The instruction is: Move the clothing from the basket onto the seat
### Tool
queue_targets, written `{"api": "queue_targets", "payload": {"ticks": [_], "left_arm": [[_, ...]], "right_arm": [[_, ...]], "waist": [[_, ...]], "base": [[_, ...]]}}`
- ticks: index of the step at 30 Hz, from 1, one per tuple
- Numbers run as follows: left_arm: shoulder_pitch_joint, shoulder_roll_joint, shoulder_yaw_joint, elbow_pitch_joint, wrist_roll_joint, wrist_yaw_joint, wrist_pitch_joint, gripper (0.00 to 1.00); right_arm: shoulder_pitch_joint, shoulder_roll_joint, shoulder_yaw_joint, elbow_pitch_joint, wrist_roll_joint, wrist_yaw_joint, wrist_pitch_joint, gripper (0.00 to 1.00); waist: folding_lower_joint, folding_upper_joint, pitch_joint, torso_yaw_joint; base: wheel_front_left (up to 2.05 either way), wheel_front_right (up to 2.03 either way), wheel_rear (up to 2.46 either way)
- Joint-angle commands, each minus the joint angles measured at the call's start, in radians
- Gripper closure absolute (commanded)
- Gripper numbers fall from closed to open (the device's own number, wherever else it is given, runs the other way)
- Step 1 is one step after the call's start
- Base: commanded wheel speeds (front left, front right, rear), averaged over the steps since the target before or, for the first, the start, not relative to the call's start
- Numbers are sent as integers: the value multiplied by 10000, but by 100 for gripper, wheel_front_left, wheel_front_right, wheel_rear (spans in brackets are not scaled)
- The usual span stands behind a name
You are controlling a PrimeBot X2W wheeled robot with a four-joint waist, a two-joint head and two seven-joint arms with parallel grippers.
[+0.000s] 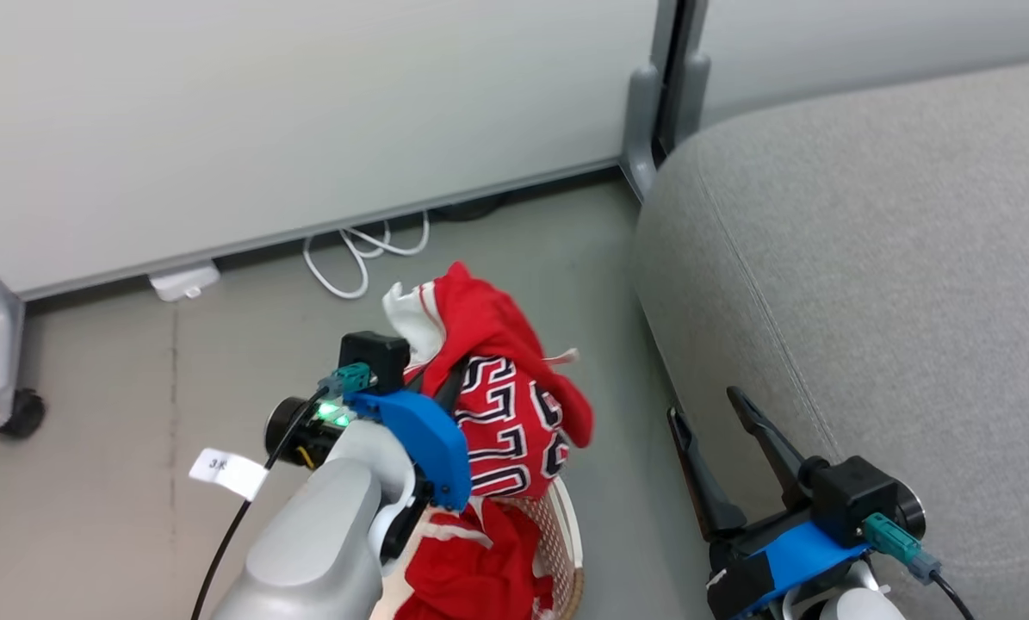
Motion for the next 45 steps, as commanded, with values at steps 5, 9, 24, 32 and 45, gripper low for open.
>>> {"api": "queue_targets", "payload": {"ticks": [5,9,24,32,45], "left_arm": [[-540,7,-752,-1036,-895,103,238,100],[-975,11,-1382,-1609,-1578,416,484,100],[-1763,11,-3088,-1902,-3133,1359,219,100],[-2039,12,-3732,-1649,-3516,1334,45,100],[-2462,9,-4612,-1559,-4120,1174,-119,100]], "right_arm": [[334,-25,122,-109,-1,5,224,0],[446,-26,171,-178,-54,5,384,0],[222,-26,416,-157,-232,5,1038,0],[-659,-25,335,282,-398,5,1926,0],[-2720,-58,1112,2109,530,5,3155,0]], "waist": [[3,-1,-788,483],[3,-1,-952,577],[3,-1,-1056,432],[3,-1,-895,562],[3,-1,-733,909]], "base": [[0,0,0],[0,0,0],[0,0,0],[0,0,0],[0,0,0]]}}
